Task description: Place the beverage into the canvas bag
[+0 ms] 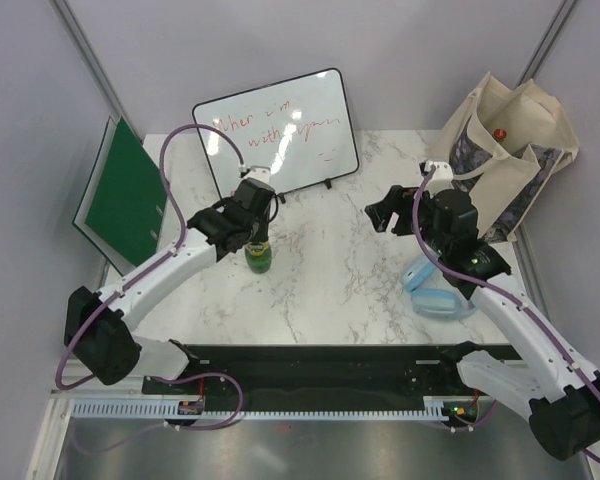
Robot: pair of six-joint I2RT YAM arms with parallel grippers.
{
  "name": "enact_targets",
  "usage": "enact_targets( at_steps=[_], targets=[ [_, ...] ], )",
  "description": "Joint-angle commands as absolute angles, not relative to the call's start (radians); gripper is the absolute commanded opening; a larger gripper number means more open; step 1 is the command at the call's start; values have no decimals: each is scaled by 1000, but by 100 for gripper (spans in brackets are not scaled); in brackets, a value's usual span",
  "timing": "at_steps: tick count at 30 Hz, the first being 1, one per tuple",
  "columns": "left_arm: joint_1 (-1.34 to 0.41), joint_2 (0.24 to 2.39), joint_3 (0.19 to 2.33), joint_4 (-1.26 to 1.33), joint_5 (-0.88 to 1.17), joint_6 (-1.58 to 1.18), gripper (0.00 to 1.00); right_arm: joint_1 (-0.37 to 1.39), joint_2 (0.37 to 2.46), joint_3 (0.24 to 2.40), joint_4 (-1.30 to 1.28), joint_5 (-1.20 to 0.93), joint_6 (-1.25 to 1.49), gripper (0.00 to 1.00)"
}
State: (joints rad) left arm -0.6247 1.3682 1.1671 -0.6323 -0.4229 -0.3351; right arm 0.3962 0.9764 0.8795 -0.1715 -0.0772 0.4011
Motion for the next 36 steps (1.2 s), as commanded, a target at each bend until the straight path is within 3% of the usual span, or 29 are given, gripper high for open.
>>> enact_targets(
  at_steps=[1,12,15,16,23,28,36],
  targets=[
    [-712,1371,1247,-532,-410,-379,2,440,924,851,-167,28,411,80],
    [-877,1473,1269,-453,-388,-354,4,449,888,864,-219,90,377,82],
    [-896,1473,1249,-454,-388,-360,31,449,900,873,-222,72,379,82],
    [-896,1470,1246,-453,-390,-362,47,449,905,877,-222,63,382,82],
    [-896,1442,1314,-531,-385,-397,85,465,927,885,-177,-23,339,82],
    [-832,1439,1437,-644,-286,-426,100,498,896,807,42,-161,390,83],
    [-449,1312,1346,-654,122,-492,100,712,969,759,250,-176,301,84]
  ],
)
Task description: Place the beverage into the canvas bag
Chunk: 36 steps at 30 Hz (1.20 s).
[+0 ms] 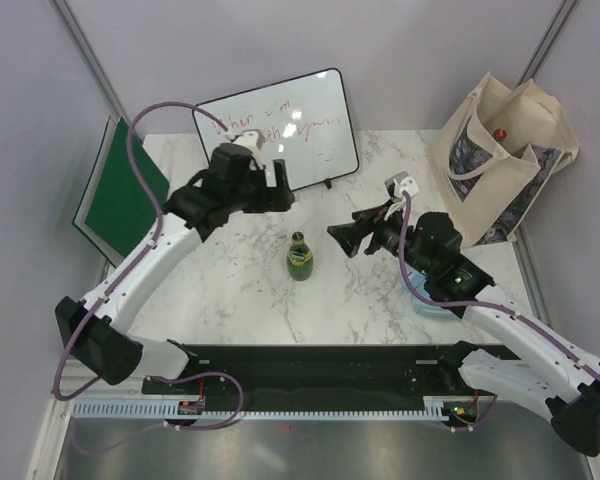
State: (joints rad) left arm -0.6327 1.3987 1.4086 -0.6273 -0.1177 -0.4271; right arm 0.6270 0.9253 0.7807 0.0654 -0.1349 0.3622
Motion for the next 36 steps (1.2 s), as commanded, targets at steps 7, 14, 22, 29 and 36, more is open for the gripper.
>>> enact_targets(
  at_steps=[7,14,22,29,36],
  targets=[
    [-290,1126,1148,-611,284,-405,100,887,1198,856,205,32,157,84],
    [-261,1039,979,-628,94,-325,100,893,1359,864,299,28,127,83],
    [-262,969,927,-589,-46,-318,100,910,1537,966,307,17,95,68],
    [-262,965,917,-588,-8,-316,100,930,1598,1015,252,110,67,51],
    [-262,957,913,-584,-5,-318,100,934,1618,1005,242,159,90,51]
  ],
)
